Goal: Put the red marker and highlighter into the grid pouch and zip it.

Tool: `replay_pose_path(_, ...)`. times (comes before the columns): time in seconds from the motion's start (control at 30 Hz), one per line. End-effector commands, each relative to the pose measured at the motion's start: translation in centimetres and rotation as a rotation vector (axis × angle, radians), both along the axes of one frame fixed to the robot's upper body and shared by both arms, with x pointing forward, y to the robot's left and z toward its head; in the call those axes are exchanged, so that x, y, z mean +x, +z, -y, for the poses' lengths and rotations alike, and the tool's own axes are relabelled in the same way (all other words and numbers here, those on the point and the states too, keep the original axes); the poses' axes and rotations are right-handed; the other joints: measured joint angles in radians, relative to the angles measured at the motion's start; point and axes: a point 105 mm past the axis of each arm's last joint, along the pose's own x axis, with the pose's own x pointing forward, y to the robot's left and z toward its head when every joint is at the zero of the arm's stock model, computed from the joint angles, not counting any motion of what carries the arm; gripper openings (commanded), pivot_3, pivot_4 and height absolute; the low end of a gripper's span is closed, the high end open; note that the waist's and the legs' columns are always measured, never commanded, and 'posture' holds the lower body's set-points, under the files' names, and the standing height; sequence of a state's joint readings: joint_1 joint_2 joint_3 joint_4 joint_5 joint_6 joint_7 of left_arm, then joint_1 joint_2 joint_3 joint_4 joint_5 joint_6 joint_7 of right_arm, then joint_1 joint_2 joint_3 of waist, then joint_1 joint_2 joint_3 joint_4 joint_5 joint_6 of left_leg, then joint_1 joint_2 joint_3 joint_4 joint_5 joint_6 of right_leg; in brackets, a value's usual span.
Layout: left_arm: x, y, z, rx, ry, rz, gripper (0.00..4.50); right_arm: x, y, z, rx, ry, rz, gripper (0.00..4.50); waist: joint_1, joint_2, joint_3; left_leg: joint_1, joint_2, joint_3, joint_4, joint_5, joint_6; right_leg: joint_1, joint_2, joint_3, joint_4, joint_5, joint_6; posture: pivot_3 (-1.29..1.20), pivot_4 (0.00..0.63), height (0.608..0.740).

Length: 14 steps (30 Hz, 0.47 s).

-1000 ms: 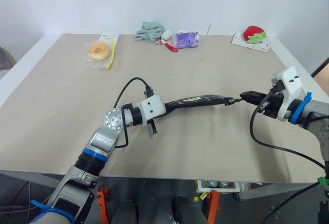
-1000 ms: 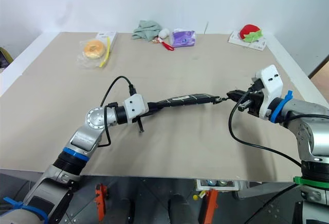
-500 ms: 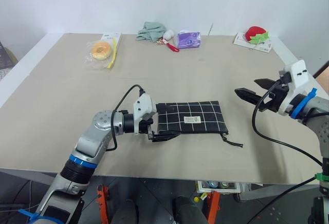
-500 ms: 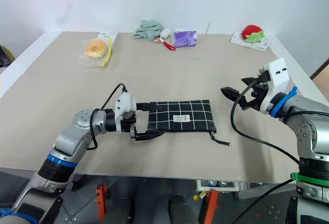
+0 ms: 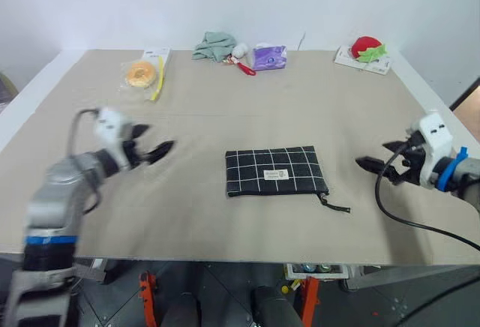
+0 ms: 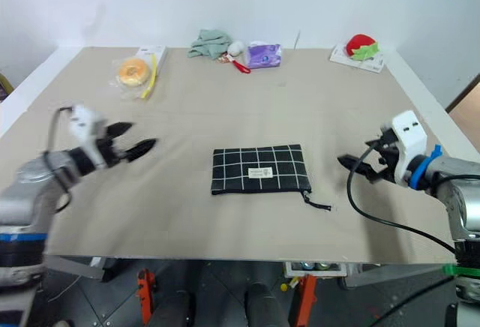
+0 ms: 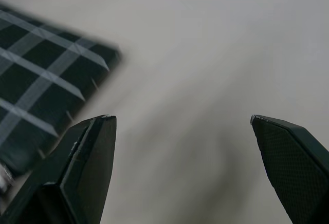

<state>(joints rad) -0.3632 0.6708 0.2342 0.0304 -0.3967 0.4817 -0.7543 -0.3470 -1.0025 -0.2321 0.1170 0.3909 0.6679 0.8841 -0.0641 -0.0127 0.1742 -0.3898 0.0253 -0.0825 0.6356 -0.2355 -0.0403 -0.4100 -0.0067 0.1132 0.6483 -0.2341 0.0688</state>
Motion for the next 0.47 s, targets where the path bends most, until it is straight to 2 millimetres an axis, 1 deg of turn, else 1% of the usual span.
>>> replay_pose_path(0.03, -0.9, 1.3, -0.8, 0.047, -0.057, 0.030, 4.45, -0.4, 1.2, 0.0, -0.026, 0.089, 0.017, 4.50, 0.004, -0.001, 0.001, 0.000, 0.000, 0.000, 0.000, 0.000, 0.000, 0.000, 0.000, 0.000, 0.000, 0.000, 0.000, 0.00, 0.150, 0.739)
replay_pose_path(0.13, -1.2, 1.6, -1.4, 0.090, -0.095, 0.008, 4.45, -0.1, 1.1, 0.4, -0.013, 0.094, 0.012, 4.50, 0.010, -0.003, 0.002, 0.000, 0.000, 0.000, 0.001, 0.000, -0.001, 0.001, 0.000, -0.001, 0.000, 0.001, 0.000, 0.00, 0.150, 0.739)
replay_pose_path(0.23, -1.4, 1.9, -1.5, 0.099, -0.126, -0.007, 4.45, 0.2, 1.0, 0.3, -0.002, 0.104, 0.013, 4.50, 0.011, -0.003, 0.002, 0.000, 0.000, 0.000, 0.001, 0.001, -0.001, 0.001, 0.000, -0.001, 0.000, 0.001, -0.001, 0.00, 0.150, 0.739)
replay_pose_path(0.47, -1.9, 1.3, -1.7, 0.145, -0.132, -0.034, 4.45, 0.6, 0.8, 0.0, 0.025, 0.098, 0.030, 4.50, 0.010, -0.003, 0.002, 0.000, 0.002, 0.000, 0.000, 0.001, -0.001, 0.000, 0.001, -0.001, 0.000, 0.001, -0.001, 0.00, 0.150, 0.739)
